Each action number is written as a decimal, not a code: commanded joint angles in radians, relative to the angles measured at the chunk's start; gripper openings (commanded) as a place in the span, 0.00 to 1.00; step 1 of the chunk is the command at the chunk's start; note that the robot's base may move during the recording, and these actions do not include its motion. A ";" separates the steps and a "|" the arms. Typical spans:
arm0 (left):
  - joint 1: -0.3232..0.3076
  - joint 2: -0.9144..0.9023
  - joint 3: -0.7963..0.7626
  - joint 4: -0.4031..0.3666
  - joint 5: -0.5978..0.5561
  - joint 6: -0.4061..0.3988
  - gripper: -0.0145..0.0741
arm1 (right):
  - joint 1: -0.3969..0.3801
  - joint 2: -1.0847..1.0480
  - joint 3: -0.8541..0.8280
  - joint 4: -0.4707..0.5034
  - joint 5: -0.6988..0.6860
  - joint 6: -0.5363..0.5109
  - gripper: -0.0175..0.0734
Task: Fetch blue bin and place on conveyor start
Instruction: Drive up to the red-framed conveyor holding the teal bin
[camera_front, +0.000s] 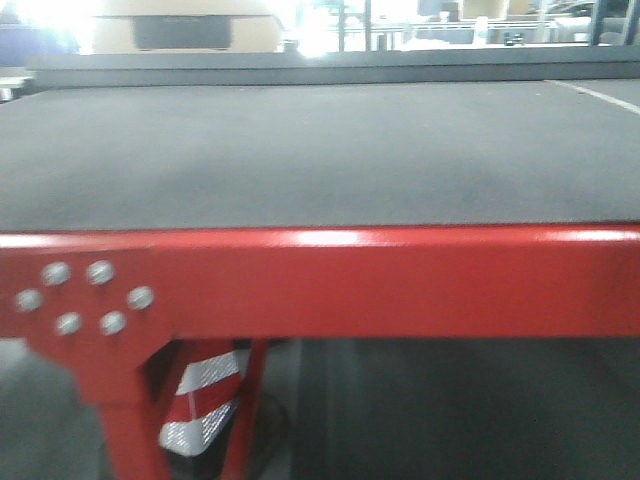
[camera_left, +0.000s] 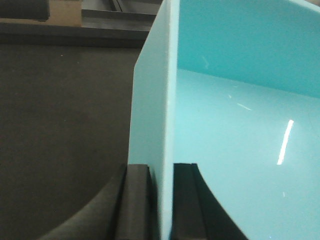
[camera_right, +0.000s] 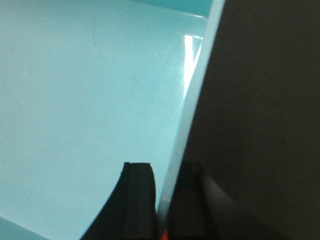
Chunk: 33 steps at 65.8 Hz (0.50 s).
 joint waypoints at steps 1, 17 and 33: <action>0.006 -0.012 -0.010 -0.006 -0.066 -0.015 0.04 | -0.011 -0.006 -0.002 -0.046 -0.025 -0.027 0.02; 0.006 -0.012 -0.010 -0.006 -0.066 -0.015 0.04 | -0.011 -0.006 -0.002 -0.046 -0.025 -0.027 0.02; 0.006 -0.012 -0.010 -0.006 -0.066 -0.015 0.04 | -0.011 -0.006 -0.002 -0.046 -0.025 -0.027 0.02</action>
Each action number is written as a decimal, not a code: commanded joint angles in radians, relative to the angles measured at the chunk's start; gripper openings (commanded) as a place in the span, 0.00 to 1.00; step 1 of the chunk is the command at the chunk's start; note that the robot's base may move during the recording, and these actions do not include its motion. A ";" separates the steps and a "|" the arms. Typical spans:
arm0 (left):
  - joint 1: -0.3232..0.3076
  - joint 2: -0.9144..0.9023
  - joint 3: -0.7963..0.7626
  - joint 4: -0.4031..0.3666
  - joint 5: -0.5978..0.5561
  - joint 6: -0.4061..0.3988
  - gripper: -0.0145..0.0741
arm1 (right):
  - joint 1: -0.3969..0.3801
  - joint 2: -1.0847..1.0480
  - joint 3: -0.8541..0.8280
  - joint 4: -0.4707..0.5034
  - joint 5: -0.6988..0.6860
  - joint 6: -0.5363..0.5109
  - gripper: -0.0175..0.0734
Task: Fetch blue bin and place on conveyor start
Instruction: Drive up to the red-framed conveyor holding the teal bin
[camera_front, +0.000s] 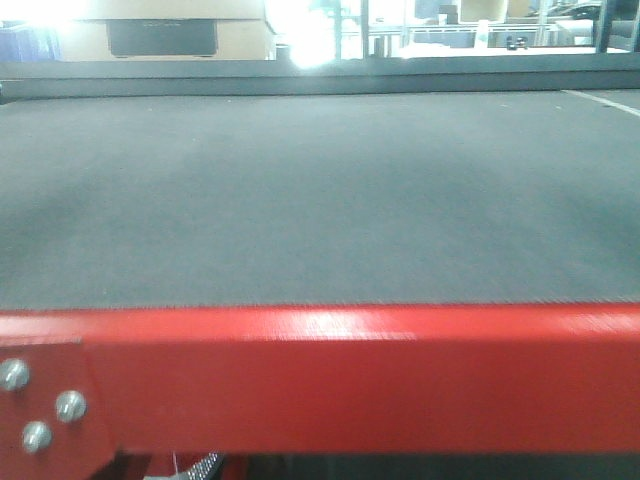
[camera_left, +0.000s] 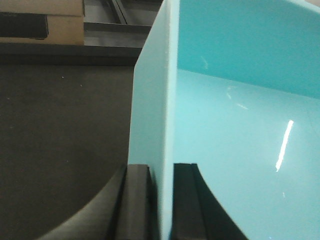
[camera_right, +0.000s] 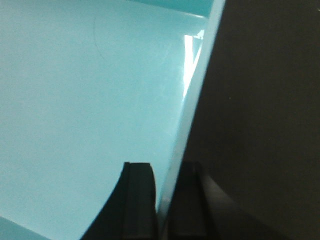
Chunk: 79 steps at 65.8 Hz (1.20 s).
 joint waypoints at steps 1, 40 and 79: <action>0.006 -0.012 -0.010 -0.006 -0.066 -0.015 0.04 | -0.011 -0.006 -0.002 -0.046 -0.025 -0.027 0.02; 0.006 -0.012 -0.010 -0.006 -0.066 -0.015 0.04 | -0.011 -0.006 -0.002 -0.046 -0.025 -0.027 0.02; 0.006 -0.012 -0.010 -0.006 -0.066 -0.015 0.04 | -0.011 -0.006 -0.002 -0.046 -0.025 -0.027 0.02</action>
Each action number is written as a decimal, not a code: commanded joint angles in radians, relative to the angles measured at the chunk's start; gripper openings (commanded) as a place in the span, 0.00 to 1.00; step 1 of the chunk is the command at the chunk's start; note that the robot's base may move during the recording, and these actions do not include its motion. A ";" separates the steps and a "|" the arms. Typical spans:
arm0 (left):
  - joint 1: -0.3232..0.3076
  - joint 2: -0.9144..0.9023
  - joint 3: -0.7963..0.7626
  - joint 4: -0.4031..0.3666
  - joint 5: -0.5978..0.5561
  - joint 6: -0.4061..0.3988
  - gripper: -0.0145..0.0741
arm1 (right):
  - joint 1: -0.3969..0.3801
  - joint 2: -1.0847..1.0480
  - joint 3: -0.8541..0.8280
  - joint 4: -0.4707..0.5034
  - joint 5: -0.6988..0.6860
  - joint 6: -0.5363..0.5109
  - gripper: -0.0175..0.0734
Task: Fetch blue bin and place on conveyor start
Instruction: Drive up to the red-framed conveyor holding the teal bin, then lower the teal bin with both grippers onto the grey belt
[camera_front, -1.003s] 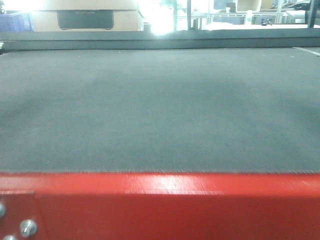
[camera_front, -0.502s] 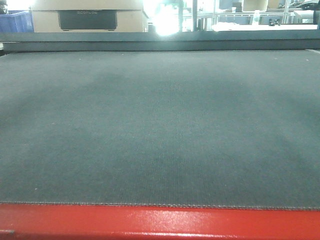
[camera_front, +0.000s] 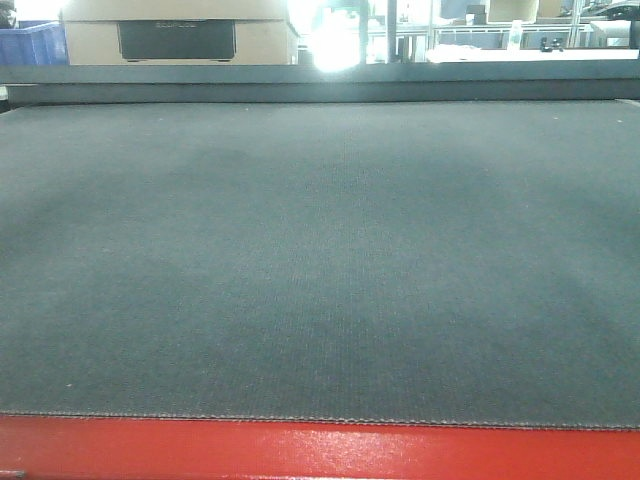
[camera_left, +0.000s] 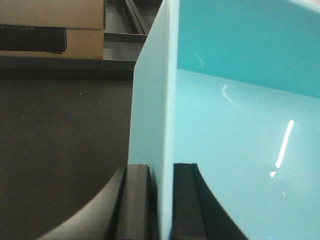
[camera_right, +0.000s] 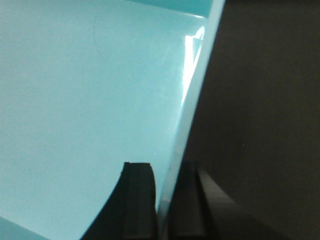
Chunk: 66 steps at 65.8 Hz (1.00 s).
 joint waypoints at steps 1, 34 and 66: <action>0.006 -0.012 -0.010 -0.006 -0.066 -0.015 0.04 | -0.011 -0.006 -0.002 -0.046 -0.020 -0.027 0.02; 0.006 -0.012 -0.010 -0.006 -0.066 -0.015 0.04 | -0.011 -0.006 -0.002 -0.046 -0.020 -0.027 0.02; 0.006 -0.012 0.005 -0.045 0.181 -0.015 0.04 | -0.011 -0.006 -0.002 -0.046 0.059 -0.027 0.02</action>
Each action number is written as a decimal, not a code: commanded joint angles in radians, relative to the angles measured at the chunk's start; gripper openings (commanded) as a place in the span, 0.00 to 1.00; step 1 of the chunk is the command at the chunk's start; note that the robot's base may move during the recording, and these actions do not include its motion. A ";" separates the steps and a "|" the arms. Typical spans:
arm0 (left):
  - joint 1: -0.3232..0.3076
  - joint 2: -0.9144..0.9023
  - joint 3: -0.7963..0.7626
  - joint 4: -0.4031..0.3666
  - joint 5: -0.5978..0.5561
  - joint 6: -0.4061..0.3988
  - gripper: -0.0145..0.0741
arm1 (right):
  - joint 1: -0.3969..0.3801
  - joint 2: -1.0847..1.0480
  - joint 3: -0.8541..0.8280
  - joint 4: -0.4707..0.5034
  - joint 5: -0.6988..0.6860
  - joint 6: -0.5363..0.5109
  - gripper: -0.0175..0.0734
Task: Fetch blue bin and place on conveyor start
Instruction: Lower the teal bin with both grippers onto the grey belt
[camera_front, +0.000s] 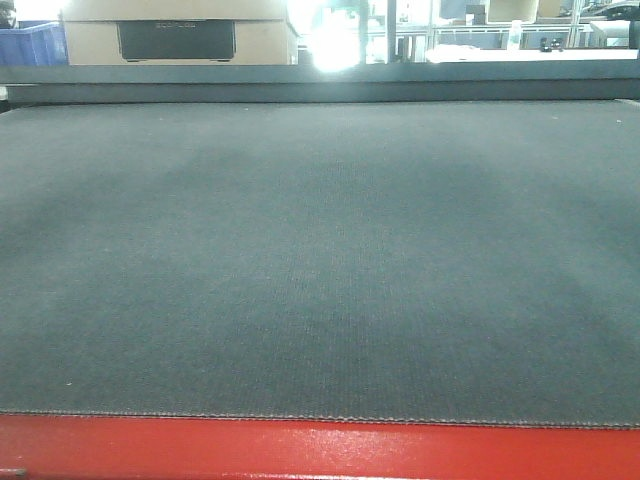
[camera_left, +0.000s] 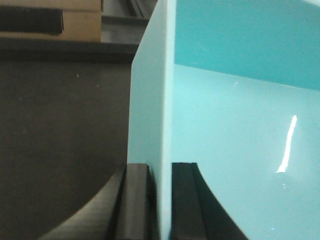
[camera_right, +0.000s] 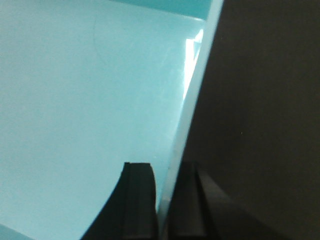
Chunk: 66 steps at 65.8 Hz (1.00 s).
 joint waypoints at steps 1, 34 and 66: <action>0.006 -0.010 0.011 -0.029 0.082 -0.015 0.04 | -0.011 -0.006 -0.002 -0.044 0.014 -0.027 0.02; 0.006 0.096 0.355 0.015 -0.073 -0.015 0.04 | -0.011 0.258 0.078 -0.044 -0.005 -0.027 0.02; 0.006 0.241 0.377 0.056 -0.102 -0.008 0.31 | -0.011 0.399 0.078 -0.054 -0.052 -0.027 0.57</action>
